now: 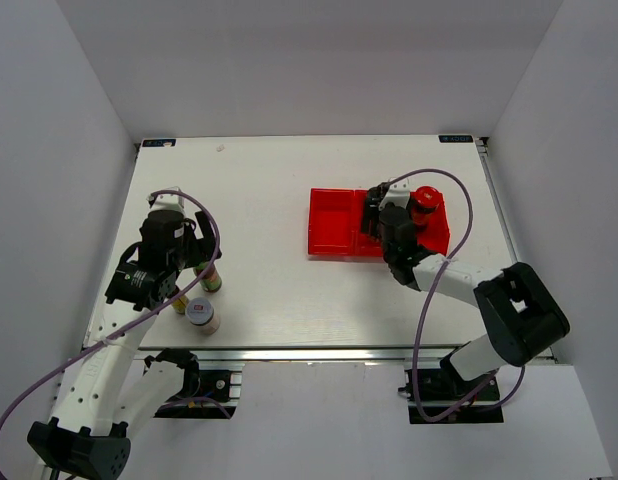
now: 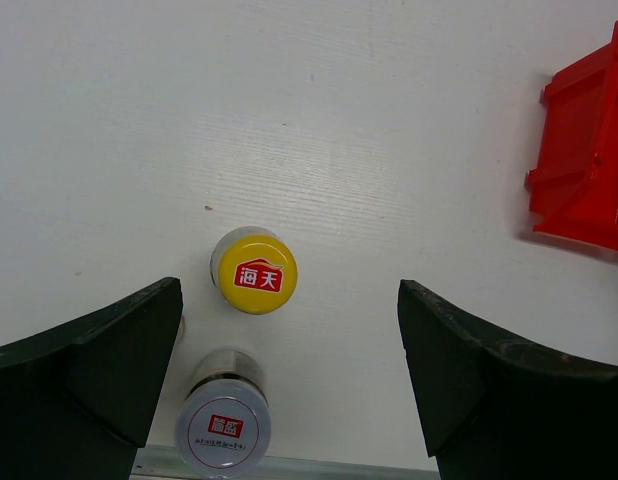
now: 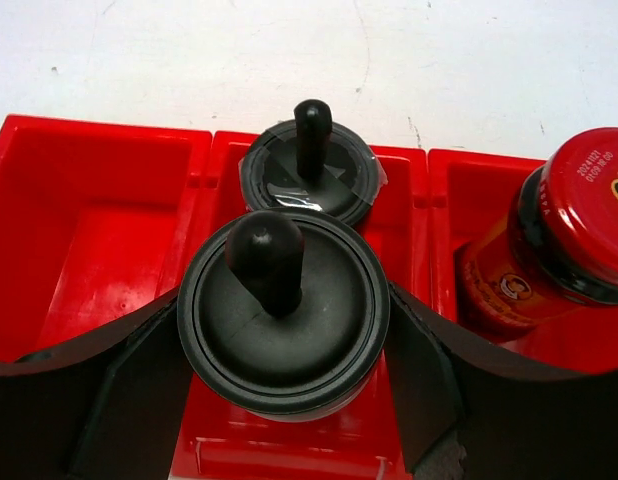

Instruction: Organize the condiment bottles

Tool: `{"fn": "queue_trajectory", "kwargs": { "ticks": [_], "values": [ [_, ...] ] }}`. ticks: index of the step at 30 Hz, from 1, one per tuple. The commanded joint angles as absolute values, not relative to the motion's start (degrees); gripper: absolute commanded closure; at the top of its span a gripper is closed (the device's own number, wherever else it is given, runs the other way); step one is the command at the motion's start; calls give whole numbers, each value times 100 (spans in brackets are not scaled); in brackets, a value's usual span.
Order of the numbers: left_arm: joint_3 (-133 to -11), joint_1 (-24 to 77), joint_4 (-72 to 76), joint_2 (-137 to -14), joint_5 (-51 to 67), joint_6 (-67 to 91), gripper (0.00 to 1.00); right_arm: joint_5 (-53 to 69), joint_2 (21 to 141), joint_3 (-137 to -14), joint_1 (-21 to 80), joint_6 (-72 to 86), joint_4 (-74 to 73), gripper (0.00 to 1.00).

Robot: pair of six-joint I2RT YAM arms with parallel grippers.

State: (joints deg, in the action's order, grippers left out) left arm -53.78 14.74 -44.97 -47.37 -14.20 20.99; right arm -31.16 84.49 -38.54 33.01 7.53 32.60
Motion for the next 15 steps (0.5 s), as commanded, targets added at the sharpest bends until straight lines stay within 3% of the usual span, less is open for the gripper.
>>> {"fn": "queue_trajectory", "kwargs": {
  "ticks": [1, 12, 15],
  "values": [
    [-5344, 1476, -4447, -4711, -1477, 2083, 2, -3419, 8490, -3876, 3270, 922, 4393, 42],
    [-5344, 1468, -4465, -4737, -1564, 2109, 2, -3577, 9246, -3305, 3278, 984, 5783, 41],
    [-5344, 1468, -4465, -4755, -1573, 2109, 2, -3533, 9238, -3270, 3278, 1107, 5731, 34]
  ]
}}
